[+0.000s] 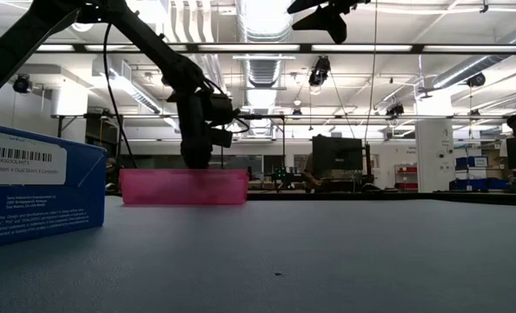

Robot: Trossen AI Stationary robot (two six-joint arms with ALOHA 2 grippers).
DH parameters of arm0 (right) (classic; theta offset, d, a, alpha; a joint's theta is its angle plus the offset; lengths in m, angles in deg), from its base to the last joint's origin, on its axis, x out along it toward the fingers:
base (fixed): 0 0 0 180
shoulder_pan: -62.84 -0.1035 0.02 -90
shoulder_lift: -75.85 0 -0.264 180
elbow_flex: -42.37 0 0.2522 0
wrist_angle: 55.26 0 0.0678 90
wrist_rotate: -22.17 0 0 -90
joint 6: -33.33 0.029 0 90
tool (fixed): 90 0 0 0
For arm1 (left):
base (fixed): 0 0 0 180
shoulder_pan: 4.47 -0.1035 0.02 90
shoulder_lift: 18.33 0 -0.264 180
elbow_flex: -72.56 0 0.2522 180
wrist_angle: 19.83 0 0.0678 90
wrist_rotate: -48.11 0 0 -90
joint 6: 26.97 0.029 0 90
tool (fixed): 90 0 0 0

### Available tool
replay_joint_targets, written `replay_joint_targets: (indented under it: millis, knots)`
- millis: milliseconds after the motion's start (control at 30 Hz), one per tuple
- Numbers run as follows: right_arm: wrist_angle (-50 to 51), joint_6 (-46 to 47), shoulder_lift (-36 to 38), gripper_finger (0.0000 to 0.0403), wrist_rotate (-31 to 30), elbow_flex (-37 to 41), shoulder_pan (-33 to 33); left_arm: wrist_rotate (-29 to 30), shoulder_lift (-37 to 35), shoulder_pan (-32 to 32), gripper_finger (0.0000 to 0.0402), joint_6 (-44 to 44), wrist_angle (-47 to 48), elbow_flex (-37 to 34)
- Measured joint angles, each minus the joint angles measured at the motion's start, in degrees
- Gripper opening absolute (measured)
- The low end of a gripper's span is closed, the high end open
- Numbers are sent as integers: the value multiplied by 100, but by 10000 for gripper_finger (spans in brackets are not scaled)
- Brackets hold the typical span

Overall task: Pick and place USB-C Cables
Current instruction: Put the violet charger cable into the pink bin

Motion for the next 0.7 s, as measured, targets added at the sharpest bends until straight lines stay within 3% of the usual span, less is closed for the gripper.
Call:
replay_joint_targets:
  millis: [700]
  knots:
    - [0, -13, 0, 178, 2, 0, 0, 161, -2, 0, 18, 2, -24, -170]
